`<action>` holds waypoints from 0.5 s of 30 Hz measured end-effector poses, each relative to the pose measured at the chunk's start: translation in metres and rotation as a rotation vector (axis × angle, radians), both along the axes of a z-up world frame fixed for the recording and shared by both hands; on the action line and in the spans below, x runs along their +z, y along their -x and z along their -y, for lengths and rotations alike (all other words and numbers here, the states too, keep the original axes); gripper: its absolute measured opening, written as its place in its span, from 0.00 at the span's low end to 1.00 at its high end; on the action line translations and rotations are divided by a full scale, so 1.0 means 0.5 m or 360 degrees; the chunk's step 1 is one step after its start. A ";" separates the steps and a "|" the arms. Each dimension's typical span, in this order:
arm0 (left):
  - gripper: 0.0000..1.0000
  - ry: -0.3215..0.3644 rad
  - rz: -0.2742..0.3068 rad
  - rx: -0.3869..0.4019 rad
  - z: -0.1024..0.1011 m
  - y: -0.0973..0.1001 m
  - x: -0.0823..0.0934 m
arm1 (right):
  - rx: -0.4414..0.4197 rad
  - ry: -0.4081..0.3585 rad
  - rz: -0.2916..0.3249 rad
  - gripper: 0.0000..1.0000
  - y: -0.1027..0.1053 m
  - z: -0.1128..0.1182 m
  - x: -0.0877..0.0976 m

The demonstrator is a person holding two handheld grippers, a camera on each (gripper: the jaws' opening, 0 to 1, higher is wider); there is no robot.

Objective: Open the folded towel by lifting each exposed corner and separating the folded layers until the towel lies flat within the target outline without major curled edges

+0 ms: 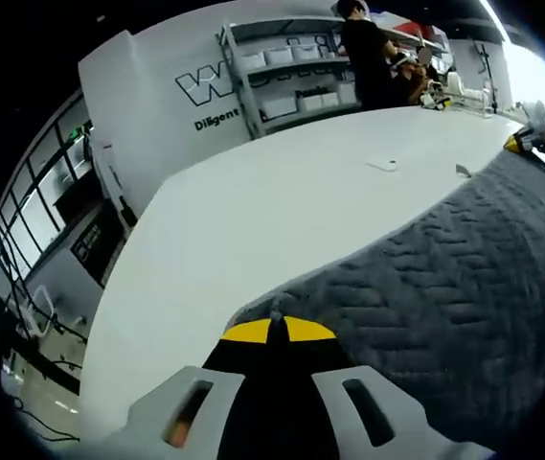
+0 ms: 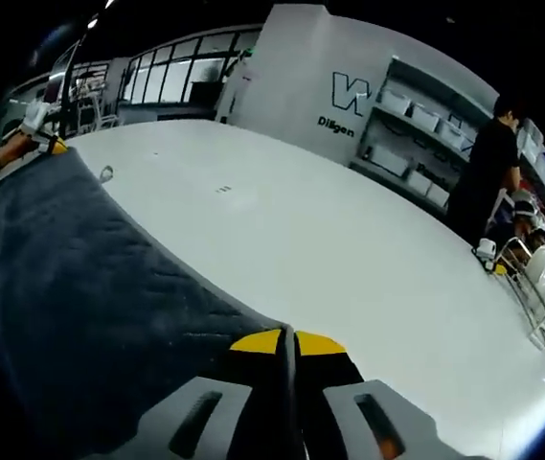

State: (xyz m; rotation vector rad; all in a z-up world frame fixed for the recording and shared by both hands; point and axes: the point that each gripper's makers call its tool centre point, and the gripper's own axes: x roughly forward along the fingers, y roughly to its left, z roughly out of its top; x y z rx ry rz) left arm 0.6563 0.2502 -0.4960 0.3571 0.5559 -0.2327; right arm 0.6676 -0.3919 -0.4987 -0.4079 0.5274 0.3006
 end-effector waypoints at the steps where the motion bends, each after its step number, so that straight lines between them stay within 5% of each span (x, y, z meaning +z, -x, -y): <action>1: 0.02 0.0000 0.0001 0.0002 0.001 -0.003 0.000 | -0.0004 0.0005 0.0008 0.00 -0.005 0.000 -0.001; 9: 0.07 0.0016 0.0042 0.0016 -0.002 -0.003 0.002 | -0.0036 0.0058 0.0026 0.07 -0.018 0.000 0.004; 15: 0.36 0.0156 0.0083 0.0091 -0.016 0.012 0.017 | -0.0076 0.0108 0.0067 0.26 0.000 0.011 0.037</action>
